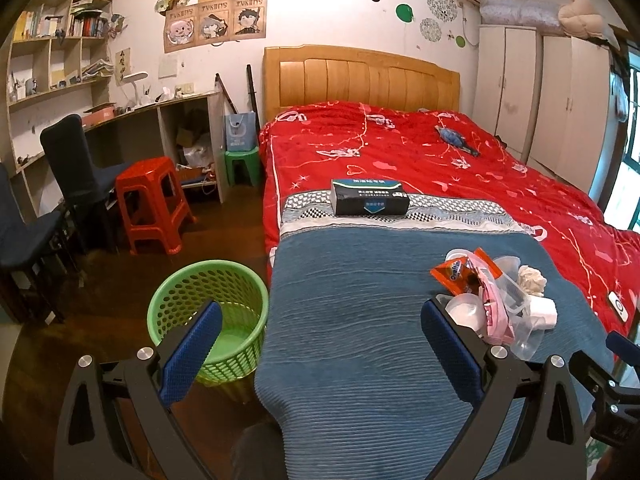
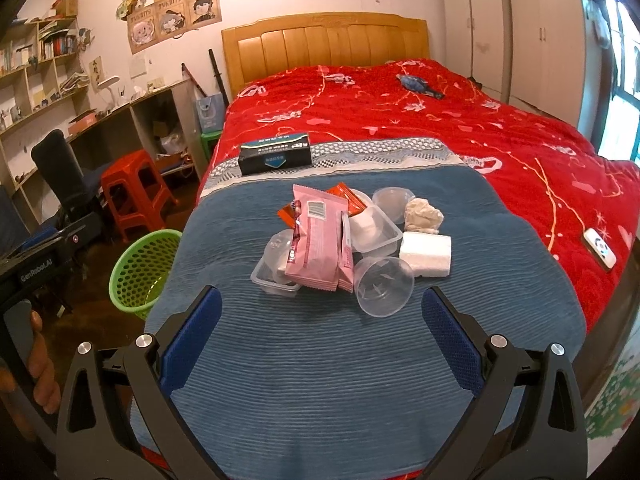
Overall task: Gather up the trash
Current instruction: 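Move both tools toward the pile of trash on the blue blanket, then grasp the pink wrapper packet with the left tool while the right tool grasps the white foam block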
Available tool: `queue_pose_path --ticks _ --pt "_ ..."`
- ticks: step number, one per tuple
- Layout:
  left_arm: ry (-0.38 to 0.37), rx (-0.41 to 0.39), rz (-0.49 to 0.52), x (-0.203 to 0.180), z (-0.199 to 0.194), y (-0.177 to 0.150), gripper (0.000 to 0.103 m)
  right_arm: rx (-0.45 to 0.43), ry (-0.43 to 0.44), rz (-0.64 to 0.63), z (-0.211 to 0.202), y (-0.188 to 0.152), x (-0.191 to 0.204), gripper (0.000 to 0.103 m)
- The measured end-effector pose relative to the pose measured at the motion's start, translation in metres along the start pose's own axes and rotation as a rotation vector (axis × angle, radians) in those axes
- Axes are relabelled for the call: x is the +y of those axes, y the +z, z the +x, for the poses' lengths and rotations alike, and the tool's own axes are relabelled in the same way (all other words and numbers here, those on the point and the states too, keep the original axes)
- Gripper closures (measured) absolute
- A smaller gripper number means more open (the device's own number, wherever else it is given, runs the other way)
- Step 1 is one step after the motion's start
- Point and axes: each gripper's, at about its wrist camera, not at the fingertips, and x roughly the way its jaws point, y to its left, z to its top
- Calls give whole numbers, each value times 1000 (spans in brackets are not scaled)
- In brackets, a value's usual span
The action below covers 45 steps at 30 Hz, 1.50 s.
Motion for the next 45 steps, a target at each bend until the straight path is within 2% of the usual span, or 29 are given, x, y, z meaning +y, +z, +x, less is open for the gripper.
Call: queue_pose_path --ticks 15,30,45 --pt "-26 52 14 -5 20 5 7 38 -21 14 18 -2 -13 5" --pt "-50 103 49 -23 49 5 7 98 -49 54 49 1 -51 5" --pt "-57 161 54 -28 76 3 7 184 13 190 104 22 -109 5"
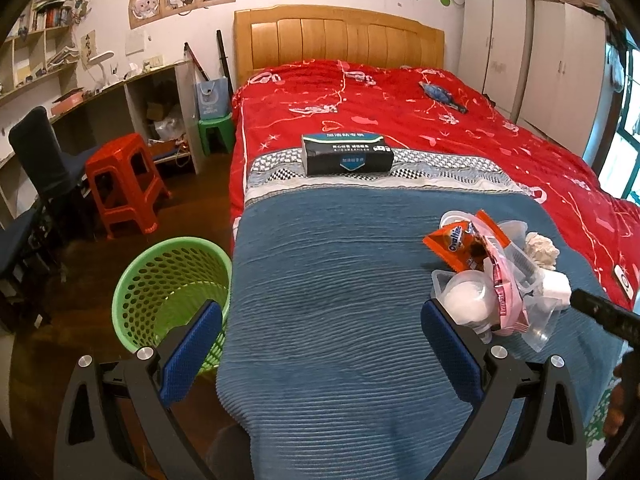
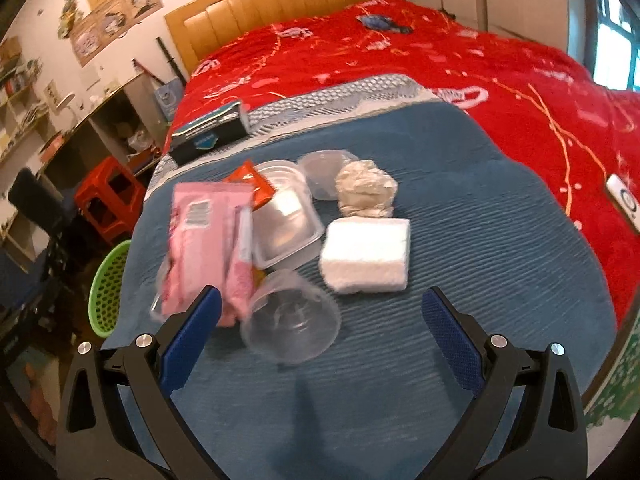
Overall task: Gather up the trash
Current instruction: 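Grasp the pink wrapper packet with the left tool while the right tool grasps the white foam block, then carry the pink packet and foam block over the green wastebasket with both tools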
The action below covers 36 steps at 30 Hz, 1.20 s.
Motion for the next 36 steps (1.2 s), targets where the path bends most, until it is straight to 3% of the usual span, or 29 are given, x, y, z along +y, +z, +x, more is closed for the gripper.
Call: queue_pose_path --ticks 7,15,21,26,28,36 --pt "-8 11 14 -6 11 7 7 77 -31 35 31 17 -25 5" --pt "-53 18 35 -23 19 19 7 166 6 42 54 20 -37 8" --pt "-153 14 65 -46 21 34 7 178 -27 -3 62 22 -35 15" --pt "-263 38 108 -75 28 43 8 166 -22 -16 59 24 -36 32" --pt "-298 46 143 -89 34 45 15 161 -3 -2 57 22 -39 37" --pt "-417 158 230 -138 79 43 39 126 24 27 42 21 -45 37"
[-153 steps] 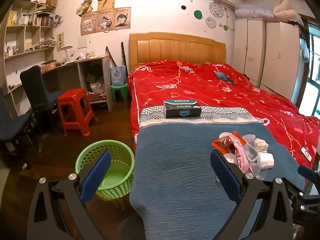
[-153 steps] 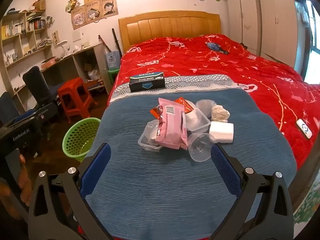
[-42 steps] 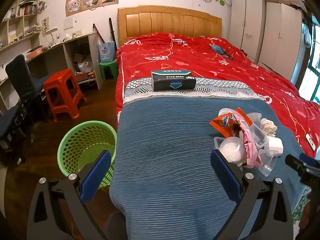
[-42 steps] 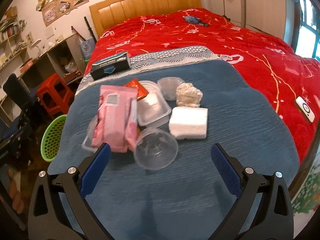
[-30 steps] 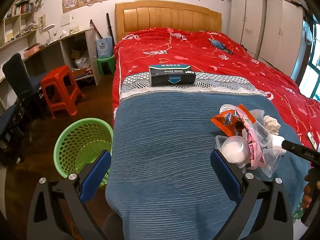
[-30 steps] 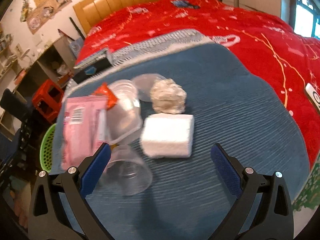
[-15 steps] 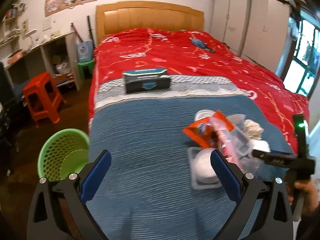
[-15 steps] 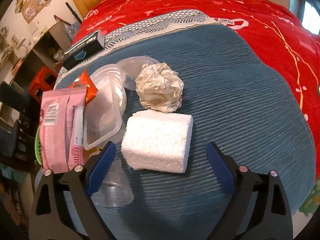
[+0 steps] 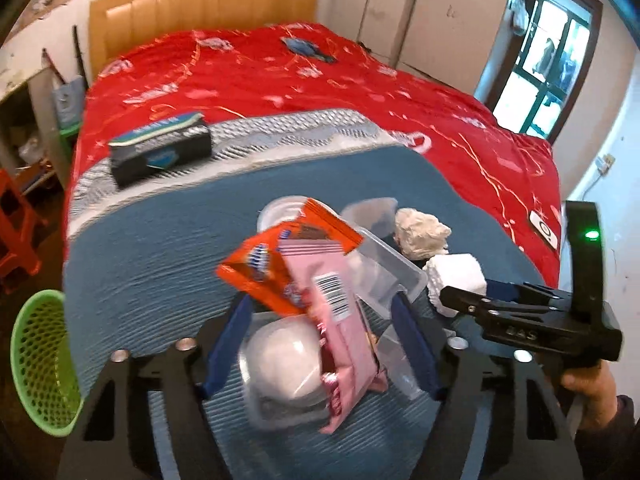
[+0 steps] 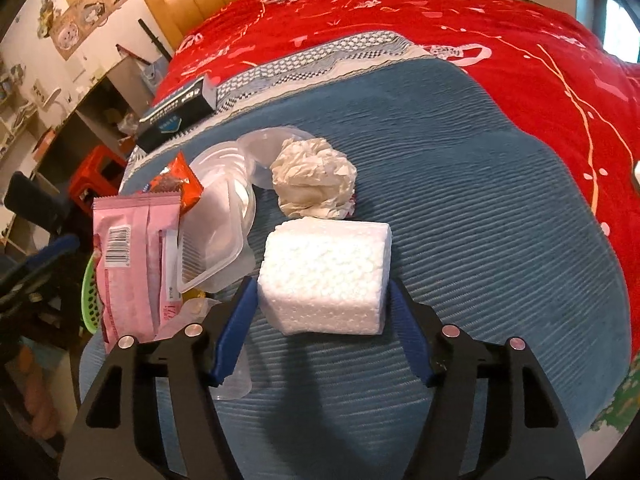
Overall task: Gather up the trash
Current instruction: 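Carry the pink packet and foam block over the green wastebasket with both tools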
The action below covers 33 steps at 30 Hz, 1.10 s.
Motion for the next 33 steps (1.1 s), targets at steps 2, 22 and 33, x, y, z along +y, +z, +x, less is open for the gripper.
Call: queue_pose_path --ticks 2,22,33 --pt "-16 19 1 -3 12 3 47 -10 5 2 -5 -1 -1 37" --pt "-84 -142 -115 33 -73 -18 98 -110 92 -73 -60 -13 59 37" --pt "65 -291 -269 132 -165 -44 98 -104 225 -248 -57 -8 169 37"
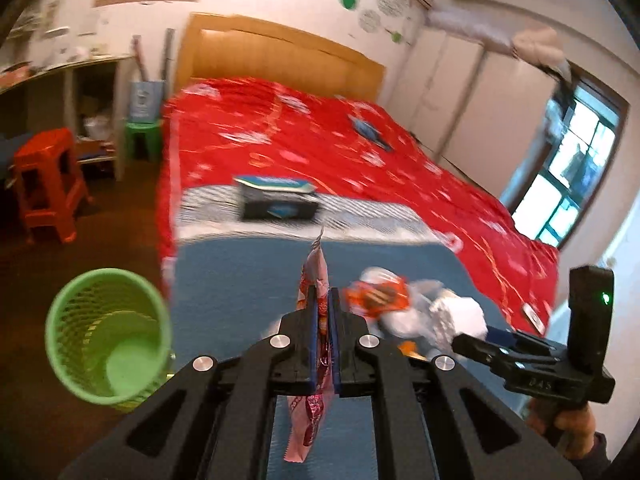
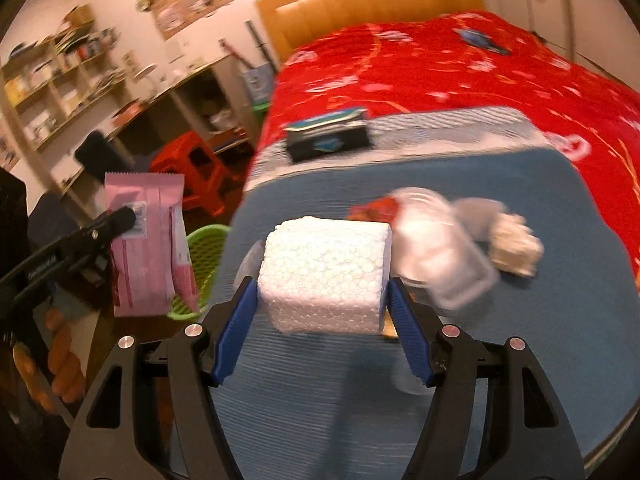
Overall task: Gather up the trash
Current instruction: 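Carry the pink packet and foam block over the green wastebasket with both tools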
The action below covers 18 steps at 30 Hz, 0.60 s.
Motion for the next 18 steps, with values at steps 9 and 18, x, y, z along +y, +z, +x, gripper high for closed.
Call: queue_pose_path --ticks 9,18 --pt "226 -19 -147 122 -17 -1 98 78 118 -150 57 12 93 37" --pt "311 17 -269 207 1 -8 98 137 180 -208 103 14 149 37"
